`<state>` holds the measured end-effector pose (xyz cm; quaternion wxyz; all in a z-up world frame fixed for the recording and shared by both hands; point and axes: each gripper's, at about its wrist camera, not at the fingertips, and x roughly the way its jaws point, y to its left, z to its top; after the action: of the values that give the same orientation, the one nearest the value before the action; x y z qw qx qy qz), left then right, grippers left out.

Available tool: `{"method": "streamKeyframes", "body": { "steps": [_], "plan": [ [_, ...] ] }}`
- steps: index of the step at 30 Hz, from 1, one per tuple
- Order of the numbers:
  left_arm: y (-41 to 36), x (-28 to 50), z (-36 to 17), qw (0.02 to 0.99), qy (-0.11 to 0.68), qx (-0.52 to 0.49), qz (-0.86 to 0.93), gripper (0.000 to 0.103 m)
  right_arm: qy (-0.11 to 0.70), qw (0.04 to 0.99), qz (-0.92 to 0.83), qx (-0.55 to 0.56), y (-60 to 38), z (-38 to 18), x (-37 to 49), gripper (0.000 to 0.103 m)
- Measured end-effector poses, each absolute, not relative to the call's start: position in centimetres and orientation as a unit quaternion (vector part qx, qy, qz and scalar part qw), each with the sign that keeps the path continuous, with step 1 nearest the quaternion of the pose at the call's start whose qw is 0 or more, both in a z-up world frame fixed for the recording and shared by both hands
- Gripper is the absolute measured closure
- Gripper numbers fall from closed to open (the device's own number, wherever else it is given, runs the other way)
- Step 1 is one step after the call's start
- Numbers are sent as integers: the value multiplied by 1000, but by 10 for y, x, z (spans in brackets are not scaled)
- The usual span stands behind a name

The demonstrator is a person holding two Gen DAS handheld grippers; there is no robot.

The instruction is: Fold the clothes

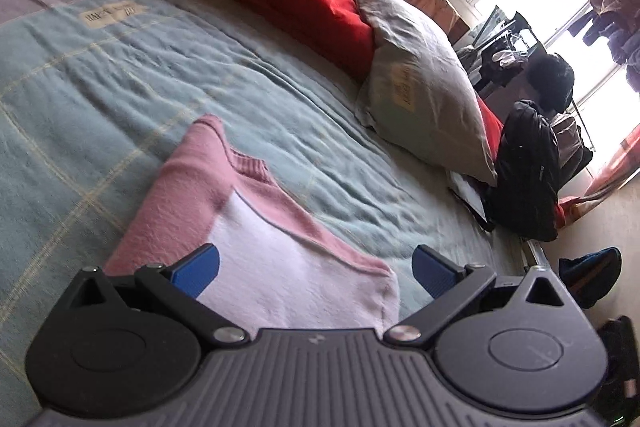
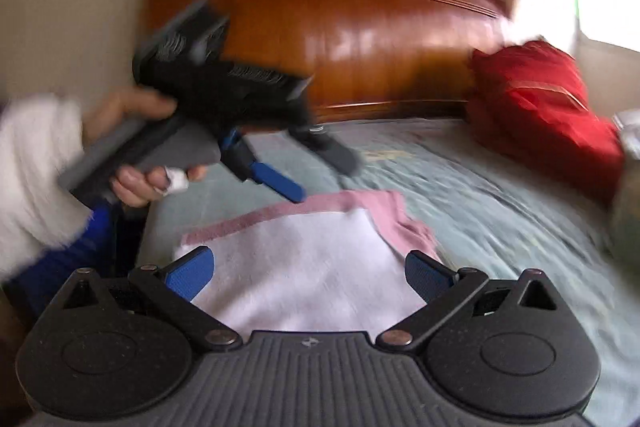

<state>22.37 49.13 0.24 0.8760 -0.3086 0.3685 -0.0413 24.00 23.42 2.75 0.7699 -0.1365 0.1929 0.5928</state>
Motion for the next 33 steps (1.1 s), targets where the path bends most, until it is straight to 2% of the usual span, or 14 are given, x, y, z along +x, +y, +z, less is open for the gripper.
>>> {"method": "streamKeyframes", "body": {
  "steps": [4, 7, 13, 23, 30, 33],
  "plan": [
    [491, 220, -5, 876, 373, -303, -37, 1, 267, 760, 568, -167, 256, -11, 264, 5],
    [496, 220, -19, 874, 373, -309, -29, 1, 272, 752, 577, -166, 240, -32, 273, 4],
    [498, 224, -21, 873, 365, -322, -31, 2, 270, 756, 570, -176, 245, -31, 267, 0],
    [491, 251, -36, 874, 370, -315, -8, 1, 275, 757, 569, -165, 242, -35, 262, 0],
    [476, 253, -15, 884, 360, -295, -33, 1, 313, 747, 577, -108, 209, -6, 253, 0],
    [474, 271, -24, 883, 367, -293, -16, 1, 323, 751, 568, -97, 184, 2, 243, 0]
  ]
}}
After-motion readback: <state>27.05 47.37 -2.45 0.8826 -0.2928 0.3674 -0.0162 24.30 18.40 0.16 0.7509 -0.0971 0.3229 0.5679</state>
